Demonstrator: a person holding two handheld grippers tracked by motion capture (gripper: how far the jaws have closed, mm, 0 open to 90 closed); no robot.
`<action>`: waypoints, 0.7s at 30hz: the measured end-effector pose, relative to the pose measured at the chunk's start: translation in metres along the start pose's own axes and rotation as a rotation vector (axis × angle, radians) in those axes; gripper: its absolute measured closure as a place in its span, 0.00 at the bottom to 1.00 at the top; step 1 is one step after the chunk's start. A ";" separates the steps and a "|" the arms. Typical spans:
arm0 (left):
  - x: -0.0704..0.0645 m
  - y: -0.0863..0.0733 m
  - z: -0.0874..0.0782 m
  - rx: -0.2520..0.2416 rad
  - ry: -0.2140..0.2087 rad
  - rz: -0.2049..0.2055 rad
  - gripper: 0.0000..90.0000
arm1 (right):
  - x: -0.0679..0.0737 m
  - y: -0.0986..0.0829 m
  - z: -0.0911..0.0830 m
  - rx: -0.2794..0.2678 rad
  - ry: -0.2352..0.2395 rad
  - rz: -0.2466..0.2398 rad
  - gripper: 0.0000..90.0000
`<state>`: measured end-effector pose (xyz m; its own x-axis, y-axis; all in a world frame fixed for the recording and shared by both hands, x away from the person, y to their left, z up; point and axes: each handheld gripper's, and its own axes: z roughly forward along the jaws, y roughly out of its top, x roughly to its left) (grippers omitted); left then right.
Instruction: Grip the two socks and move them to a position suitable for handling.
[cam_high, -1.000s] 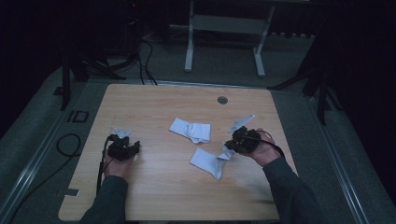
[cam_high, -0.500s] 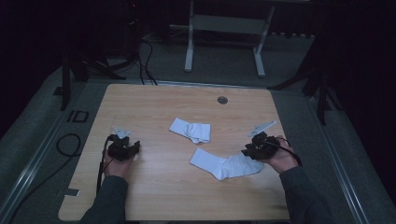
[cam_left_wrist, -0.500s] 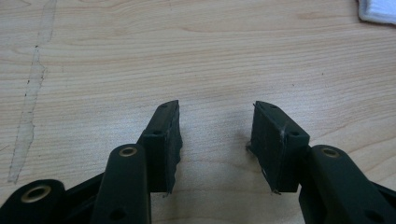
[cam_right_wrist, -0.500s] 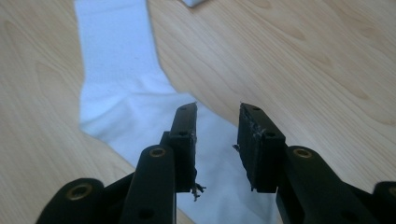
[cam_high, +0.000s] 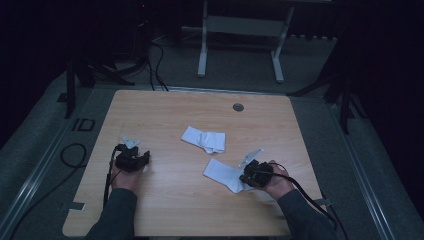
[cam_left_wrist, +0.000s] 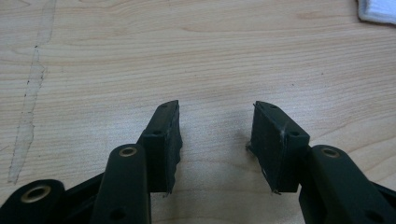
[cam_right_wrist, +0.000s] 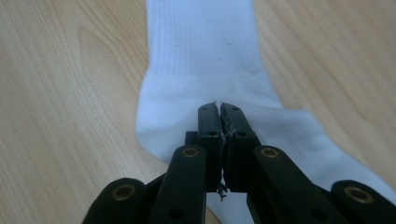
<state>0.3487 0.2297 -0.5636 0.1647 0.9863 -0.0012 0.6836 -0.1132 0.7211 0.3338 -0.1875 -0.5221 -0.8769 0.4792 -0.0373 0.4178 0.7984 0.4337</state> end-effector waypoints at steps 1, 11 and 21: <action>0.000 0.000 0.000 0.000 0.000 0.000 0.58 | 0.001 0.001 0.003 0.004 0.002 -0.002 0.98; 0.000 0.000 0.000 -0.001 0.001 -0.001 0.58 | 0.014 0.024 0.024 0.011 -0.012 -0.082 0.99; 0.000 0.000 0.000 0.001 0.001 0.000 0.58 | 0.031 0.062 0.043 -0.016 0.043 -0.171 0.99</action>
<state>0.3487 0.2295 -0.5635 0.1638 0.9865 -0.0005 0.6843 -0.1132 0.7204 0.3430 -0.1071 -0.5350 -0.9443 0.3207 -0.0736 0.2582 0.8607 0.4387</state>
